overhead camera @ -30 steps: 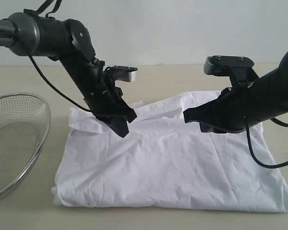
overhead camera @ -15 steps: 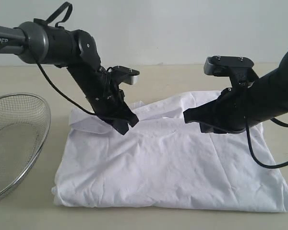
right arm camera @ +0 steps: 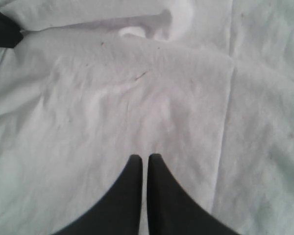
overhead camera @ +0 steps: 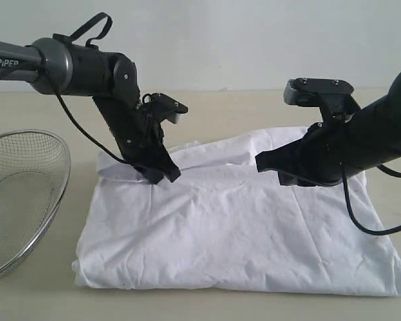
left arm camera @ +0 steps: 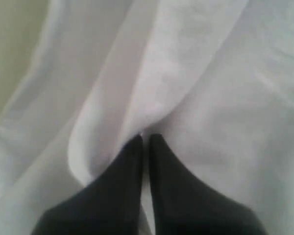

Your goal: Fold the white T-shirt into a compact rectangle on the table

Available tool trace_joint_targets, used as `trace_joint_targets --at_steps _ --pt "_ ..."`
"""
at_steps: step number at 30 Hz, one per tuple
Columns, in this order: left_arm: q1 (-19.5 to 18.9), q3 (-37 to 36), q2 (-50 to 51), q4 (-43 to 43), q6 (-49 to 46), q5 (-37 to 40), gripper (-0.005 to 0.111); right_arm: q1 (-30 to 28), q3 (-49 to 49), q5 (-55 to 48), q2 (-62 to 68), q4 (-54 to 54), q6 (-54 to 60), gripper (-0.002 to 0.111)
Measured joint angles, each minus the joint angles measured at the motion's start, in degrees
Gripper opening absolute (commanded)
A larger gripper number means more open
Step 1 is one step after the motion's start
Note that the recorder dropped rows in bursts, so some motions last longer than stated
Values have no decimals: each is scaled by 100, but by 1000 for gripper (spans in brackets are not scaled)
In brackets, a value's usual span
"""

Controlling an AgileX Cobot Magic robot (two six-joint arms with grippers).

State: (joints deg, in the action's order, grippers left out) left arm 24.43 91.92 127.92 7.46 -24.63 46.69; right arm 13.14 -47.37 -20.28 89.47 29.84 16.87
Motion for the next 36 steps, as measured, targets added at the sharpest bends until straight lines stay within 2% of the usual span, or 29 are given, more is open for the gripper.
trace_joint_targets --at_steps 14,25,27,32,36 --pt "-60 599 0 -615 487 -557 5 0 0 -11 0 36 0 0" --pt "-200 800 -205 -679 807 -262 5 0 0 101 0 22 0 0" --pt "-200 800 -465 -578 807 -90 5 -137 0 104 0 -2 0 0" --pt "-200 637 -1057 120 843 701 5 -1100 0 -512 0 42 -55 0" --pt "-200 216 -1391 705 822 907 5 -1275 0 -916 -11 68 -77 0"
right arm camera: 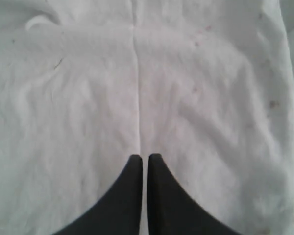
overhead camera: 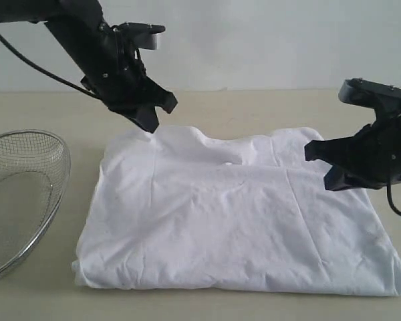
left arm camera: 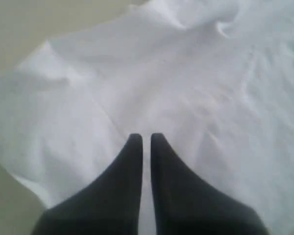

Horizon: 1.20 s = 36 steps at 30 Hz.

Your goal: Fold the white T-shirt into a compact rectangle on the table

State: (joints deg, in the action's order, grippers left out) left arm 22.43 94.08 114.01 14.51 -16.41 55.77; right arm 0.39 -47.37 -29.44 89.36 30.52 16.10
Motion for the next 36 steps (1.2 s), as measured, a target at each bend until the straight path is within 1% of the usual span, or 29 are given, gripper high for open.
trace_joint_targets --at_steps 4,6,7,10,14,19,21,26,31,36 --pt "0 -816 -599 668 -134 80 5 -24 0 -363 -218 0 -17 0" --pt "42 -1206 -924 823 -175 80 5 -24 11 -535 -432 0 -25 0" --pt "75 -1523 -1144 890 -189 27 5 -24 25 -606 -563 0 -25 0" --pt "232 -2278 -1588 939 -167 -138 5 -24 197 -798 -962 55 -25 0" --pt "477 -3127 -1927 974 26 -440 5 -24 576 -1021 -1347 134 1 0" --pt "850 -3897 -2002 987 153 -1055 5 -24 1199 -1059 -1440 520 407 0" --pt "951 -4096 -2002 996 243 -1375 5 -24 1384 -983 -1440 779 634 0" --pt "963 -4282 -2002 980 354 -1855 5 -24 1449 -612 -1442 1086 911 0" --pt "963 -4282 -1781 980 367 -2033 5 -24 1449 -353 -1204 1134 937 0" --pt "963 -4282 -1364 797 382 -2069 5 -24 1449 -219 -639 1134 937 0"
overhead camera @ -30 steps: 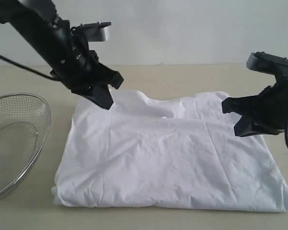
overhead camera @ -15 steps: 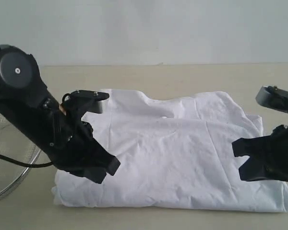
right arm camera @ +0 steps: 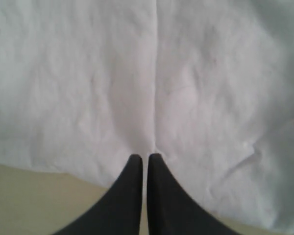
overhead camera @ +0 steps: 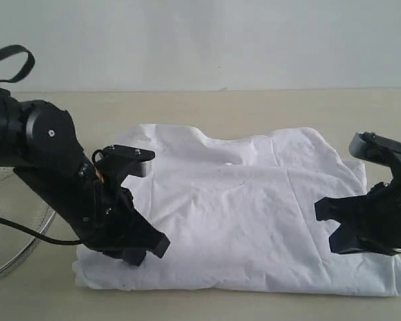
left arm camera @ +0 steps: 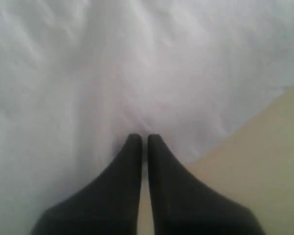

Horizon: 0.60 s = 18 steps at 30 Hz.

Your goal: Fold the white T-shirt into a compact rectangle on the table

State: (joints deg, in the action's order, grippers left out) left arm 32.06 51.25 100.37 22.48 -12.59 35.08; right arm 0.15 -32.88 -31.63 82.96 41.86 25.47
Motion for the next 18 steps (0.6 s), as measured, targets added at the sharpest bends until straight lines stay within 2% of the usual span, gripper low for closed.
trace_joint_targets --at_steps 5,12,18 --pt "0 0 344 -146 68 57 5 0 0 143 340 66 0 0" --pt "0 0 396 -410 99 743 5 0 0 250 437 90 41 0" --pt "0 -33 396 -534 203 884 5 0 0 267 464 77 52 0"
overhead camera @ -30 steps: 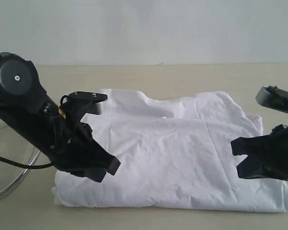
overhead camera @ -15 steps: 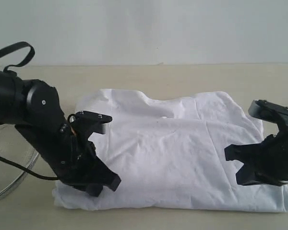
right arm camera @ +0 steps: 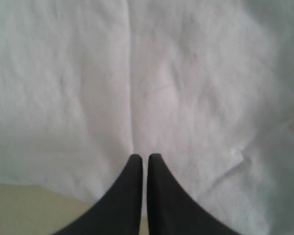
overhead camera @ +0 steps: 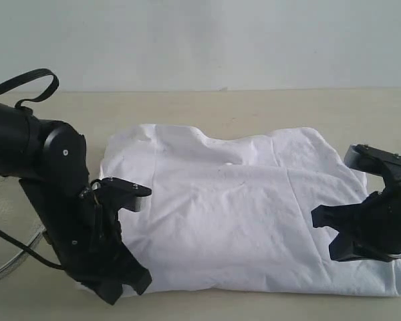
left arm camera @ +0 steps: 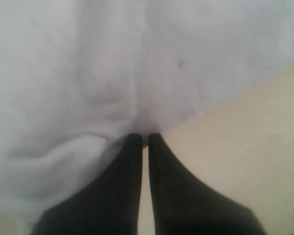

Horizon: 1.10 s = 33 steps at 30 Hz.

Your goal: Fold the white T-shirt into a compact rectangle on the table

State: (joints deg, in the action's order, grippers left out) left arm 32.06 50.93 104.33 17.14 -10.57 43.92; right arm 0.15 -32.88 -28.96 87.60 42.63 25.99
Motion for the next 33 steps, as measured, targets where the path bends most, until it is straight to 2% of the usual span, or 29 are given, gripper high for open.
trace_joint_targets --at_steps 8,14,22,33 --pt "0 -51 -366 -33 0 187 5 0 0 4 0 13 11 0" --pt "0 183 -833 -254 252 -55 5 0 0 4 0 36 11 0" --pt "0 284 -434 -1570 1339 -44 5 0 0 4 0 36 11 0" --pt "0 160 -118 -1756 1501 317 5 0 0 -8 0 36 20 0"
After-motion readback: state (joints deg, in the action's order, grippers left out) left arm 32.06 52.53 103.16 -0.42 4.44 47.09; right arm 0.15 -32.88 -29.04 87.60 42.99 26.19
